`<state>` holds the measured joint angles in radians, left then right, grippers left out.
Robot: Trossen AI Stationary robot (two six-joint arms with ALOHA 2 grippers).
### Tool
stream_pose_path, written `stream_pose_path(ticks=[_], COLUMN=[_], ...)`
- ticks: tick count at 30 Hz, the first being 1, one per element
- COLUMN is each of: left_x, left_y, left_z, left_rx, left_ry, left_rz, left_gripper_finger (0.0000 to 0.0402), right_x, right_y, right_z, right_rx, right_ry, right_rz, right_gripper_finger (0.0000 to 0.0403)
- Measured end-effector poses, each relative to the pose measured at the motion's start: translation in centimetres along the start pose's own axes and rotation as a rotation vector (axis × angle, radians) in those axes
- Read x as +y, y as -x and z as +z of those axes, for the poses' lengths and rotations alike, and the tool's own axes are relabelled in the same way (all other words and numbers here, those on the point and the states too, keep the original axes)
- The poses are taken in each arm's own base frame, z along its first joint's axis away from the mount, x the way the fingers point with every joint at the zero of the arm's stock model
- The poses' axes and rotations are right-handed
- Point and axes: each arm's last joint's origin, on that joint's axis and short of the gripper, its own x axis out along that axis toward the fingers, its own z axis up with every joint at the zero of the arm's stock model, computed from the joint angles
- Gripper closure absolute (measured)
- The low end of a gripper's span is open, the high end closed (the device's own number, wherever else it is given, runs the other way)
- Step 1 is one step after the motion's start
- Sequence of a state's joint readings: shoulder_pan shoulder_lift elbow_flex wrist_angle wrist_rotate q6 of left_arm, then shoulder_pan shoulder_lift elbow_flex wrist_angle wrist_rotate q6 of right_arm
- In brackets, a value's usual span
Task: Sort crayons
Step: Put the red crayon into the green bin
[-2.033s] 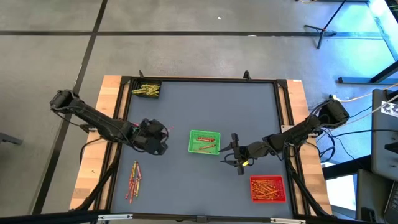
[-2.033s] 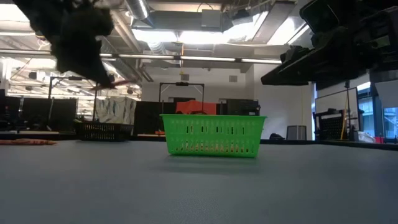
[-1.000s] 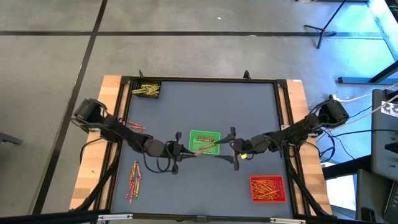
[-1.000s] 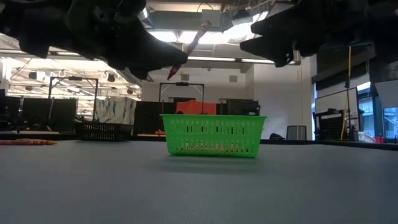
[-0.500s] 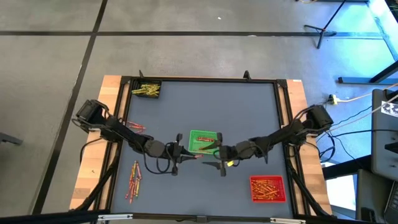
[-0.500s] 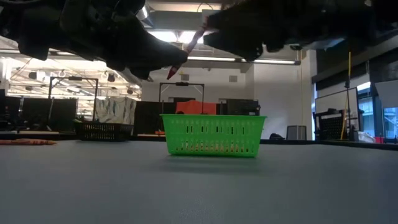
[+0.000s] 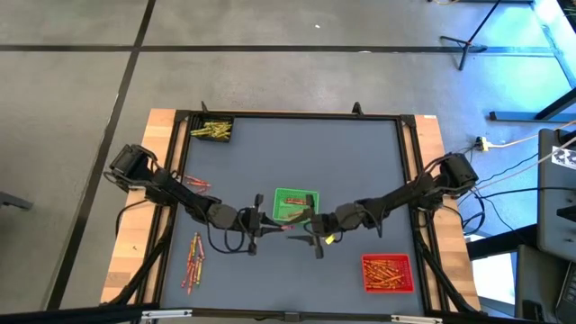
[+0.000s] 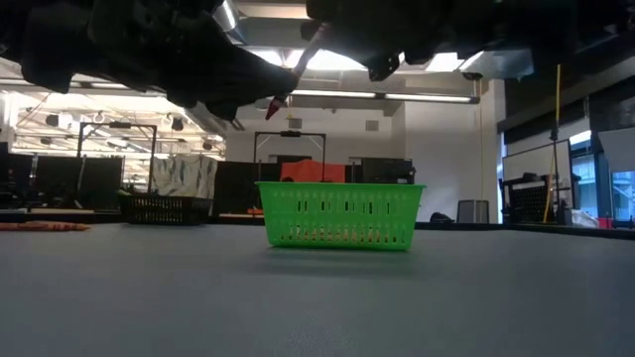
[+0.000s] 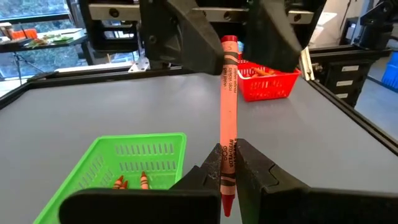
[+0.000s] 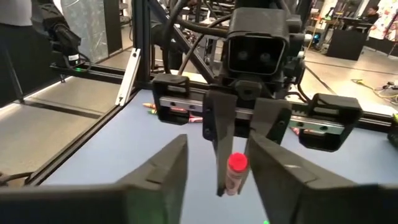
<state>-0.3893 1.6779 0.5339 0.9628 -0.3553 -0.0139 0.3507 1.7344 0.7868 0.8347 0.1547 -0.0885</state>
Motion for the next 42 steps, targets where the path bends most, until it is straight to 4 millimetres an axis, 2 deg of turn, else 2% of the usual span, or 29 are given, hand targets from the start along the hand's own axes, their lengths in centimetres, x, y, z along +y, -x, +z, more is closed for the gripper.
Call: stream_pose_path(ticks=[10,12,18,25,30,36,42], left_x=[0.0,0.0,0.0,0.0,0.1,0.3,0.5], left_y=[0.0,0.0,0.0,0.0,0.2,0.5,1.1], left_z=[0.2,0.3,0.2,0.2,0.2,-0.2,-0.3], left_rx=[-0.021,-0.023,-0.017,-0.015,0.020,0.097,0.166], left_ry=[-0.010,-0.008,0.016,0.057,0.047,0.015,0.005], left_rz=[-0.001,-0.004,-0.002,-0.004,0.001,0.055,0.123], left_gripper_finger=[0.0394,0.0394,0.0384,0.0311,0.0282,0.0282,0.0282], right_x=[-0.8,-0.7,-0.9,-1.0,-1.3,-1.8,-3.7], right_y=[-0.2,-0.2,-0.2,-0.1,0.1,-0.2,-0.2], right_z=[-0.2,-0.1,-0.3,-0.1,1.2,2.9,4.3], right_rx=[-0.002,-0.009,0.005,0.032,0.184,0.418,0.603], right_ry=[0.027,0.051,0.045,0.057,0.080,0.136,0.125], right_rz=[0.012,0.022,0.027,0.022,-0.047,-0.116,-0.169], right_gripper_finger=[0.0375,0.0390,0.0371,0.0391,0.0373,0.0385,0.0378])
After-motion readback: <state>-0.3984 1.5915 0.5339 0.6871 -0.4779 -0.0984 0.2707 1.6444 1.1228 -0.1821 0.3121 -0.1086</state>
